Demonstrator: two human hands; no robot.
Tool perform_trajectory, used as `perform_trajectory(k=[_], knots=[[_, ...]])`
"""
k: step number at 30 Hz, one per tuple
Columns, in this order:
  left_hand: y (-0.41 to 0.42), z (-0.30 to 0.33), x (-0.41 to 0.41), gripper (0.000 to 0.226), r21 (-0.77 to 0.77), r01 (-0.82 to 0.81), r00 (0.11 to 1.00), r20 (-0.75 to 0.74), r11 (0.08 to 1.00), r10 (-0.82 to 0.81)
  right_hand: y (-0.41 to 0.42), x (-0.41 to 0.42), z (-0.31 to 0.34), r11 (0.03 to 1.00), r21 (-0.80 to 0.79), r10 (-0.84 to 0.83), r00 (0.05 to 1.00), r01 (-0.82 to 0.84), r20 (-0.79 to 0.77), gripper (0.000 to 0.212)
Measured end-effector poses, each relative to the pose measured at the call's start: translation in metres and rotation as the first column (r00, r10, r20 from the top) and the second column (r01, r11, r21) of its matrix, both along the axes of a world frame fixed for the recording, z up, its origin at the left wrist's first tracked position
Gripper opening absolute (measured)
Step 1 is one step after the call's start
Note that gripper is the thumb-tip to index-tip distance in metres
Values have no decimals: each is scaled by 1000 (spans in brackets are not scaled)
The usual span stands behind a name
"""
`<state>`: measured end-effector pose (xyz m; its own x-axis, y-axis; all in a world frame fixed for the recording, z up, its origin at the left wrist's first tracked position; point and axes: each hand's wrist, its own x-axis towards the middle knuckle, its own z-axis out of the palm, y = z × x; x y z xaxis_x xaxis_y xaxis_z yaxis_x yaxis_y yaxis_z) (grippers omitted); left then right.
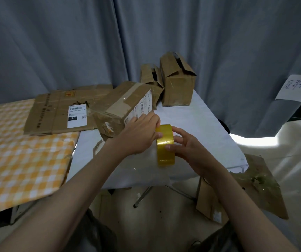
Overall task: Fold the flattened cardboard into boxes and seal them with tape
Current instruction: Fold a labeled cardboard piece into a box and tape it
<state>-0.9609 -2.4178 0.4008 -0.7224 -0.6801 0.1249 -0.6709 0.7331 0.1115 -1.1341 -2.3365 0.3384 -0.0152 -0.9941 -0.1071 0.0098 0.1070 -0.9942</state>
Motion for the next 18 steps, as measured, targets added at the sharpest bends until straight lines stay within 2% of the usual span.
perform_trajectory(k=[5,9,12,14,18], knots=[[2,0,-1,16,23,-16,1000,-20,1000,16,-1,0,-1,1000,-4,-4,1000,4,-15,89],[4,6,-1,16,-25,-24,1000,-12,999,24,-2,3,1,999,-22,-25,1000,25,-12,83],[12,10,-8,41,-61,27,1000,5,998,-27,-3,7,1,997,-40,-63,997,61,-44,76],[17,12,-18,38,-75,38,999,0,996,-38,-5,10,0,996,-49,-81,992,77,-95,72],[21,12,-30,33,-2,-127,980,-154,992,125,-5,12,0,995,-66,-84,989,76,-120,67]])
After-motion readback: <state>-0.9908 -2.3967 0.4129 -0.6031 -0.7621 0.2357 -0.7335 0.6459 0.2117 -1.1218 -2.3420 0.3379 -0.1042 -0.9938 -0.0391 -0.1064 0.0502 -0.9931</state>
